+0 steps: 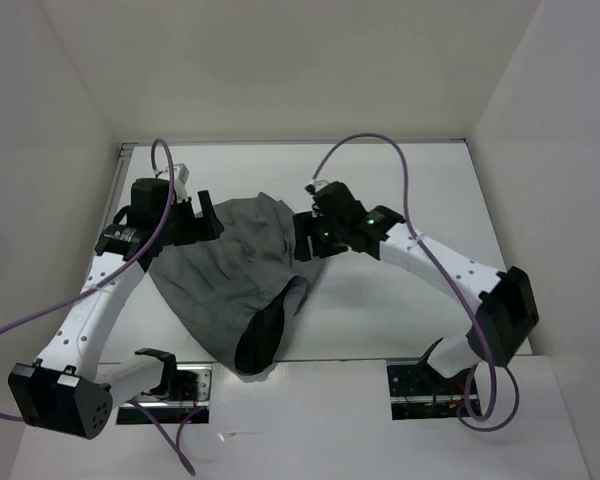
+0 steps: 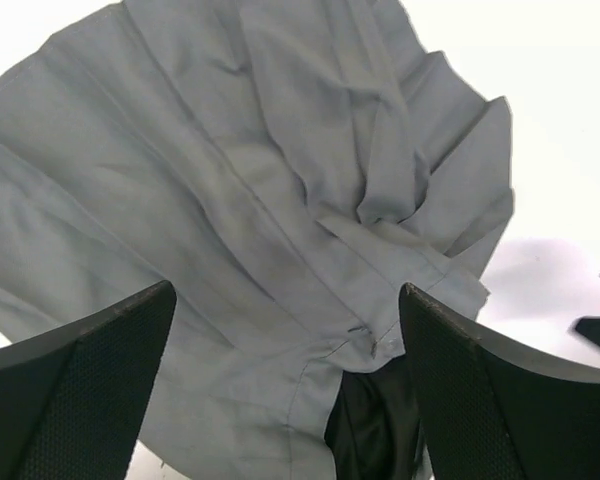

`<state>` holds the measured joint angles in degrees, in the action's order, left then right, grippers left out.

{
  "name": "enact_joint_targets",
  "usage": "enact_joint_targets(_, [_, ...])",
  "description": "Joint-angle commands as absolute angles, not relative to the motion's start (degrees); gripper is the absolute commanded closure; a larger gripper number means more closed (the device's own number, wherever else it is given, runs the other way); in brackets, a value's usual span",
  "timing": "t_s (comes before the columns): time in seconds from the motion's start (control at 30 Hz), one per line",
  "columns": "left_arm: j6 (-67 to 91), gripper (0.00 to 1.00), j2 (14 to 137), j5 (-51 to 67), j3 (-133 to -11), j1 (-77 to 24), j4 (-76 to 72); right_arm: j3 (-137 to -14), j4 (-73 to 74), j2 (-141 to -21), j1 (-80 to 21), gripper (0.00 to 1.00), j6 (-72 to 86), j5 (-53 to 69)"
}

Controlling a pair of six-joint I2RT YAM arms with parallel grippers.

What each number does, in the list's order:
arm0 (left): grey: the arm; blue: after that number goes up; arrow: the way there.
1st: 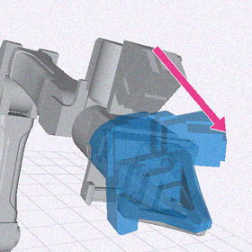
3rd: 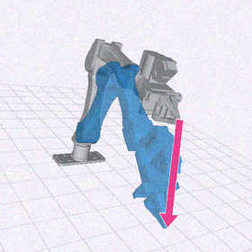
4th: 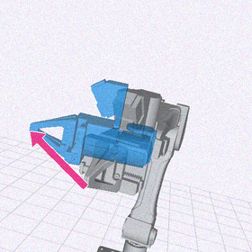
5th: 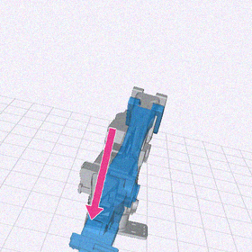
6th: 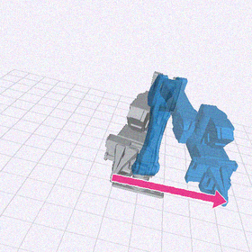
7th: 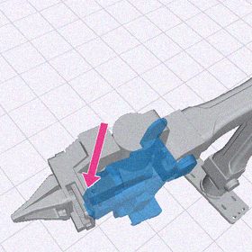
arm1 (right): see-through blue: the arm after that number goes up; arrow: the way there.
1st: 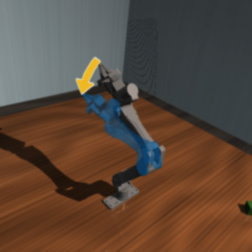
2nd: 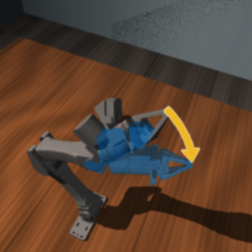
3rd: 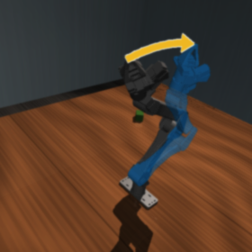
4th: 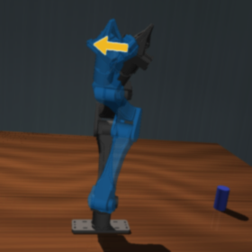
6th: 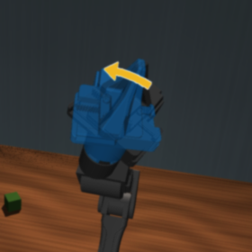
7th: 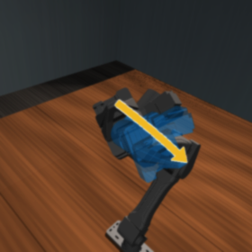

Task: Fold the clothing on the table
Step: Grab the skirt from the pile

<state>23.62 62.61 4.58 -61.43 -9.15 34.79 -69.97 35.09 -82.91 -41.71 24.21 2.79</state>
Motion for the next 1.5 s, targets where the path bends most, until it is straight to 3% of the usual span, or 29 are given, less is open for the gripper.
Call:
enact_joint_targets(0.0, [22.40,0.01,61.44,2.83,-60.12,-9.76,36.73,-77.07,33.40,-89.02,-46.57,0.29,21.97,1.50])
enact_joint_targets(0.3, [25.14,0.01,55.63,-6.84,-60.12,-9.76,41.82,-92.80,39.73,-108.09,-60.99,0.37,14.86,-14.66])
enact_joint_targets(0.47, [31.88,0.01,51.95,-19.21,-61.35,-8.71,45.52,-95.27,38.94,-112.93,-63.81,0.37,14.33,-15.38])
enact_joint_targets(0.83, [33.31,0.01,46.14,-18.28,-61.34,-7.56,46.67,-96.33,38.41,-119.27,-64.34,0.42,15.56,-19.34])
enact_joint_targets(0.9, [33.31,0.01,46.14,-16.88,-61.35,-7.56,47.19,-95.63,38.41,-120.93,-64.34,0.46,15.56,-19.34])
enact_joint_targets(1.0, [33.84,0.01,45.62,-16.87,-61.35,-7.56,47.20,-94.13,37.79,-121.46,-64.34,0.59,16.08,-18.72])
enact_joint_targets(1.07, [34.36,0.01,44.39,-16.87,-61.35,-7.56,47.20,-93.52,37.79,-121.99,-64.34,0.75,16.61,-18.02])
enact_joint_targets(1.13, [34.37,0.01,44.38,-16.87,-61.35,-7.56,47.20,-93.52,37.79,-121.99,-64.34,0.98,17.92,-19.67])
enact_joint_targets(1.3, [34.37,0.01,43.86,-16.35,-61.35,-7.56,47.20,-97.81,42.62,-113.05,-64.34,1.00,18.54,-26.35])
enact_joint_targets(1.47, [34.98,0.01,43.86,-13.45,-60.74,-7.56,47.20,-113.19,55.27,-105.22,-58.55,1.00,19.15,-27.06])
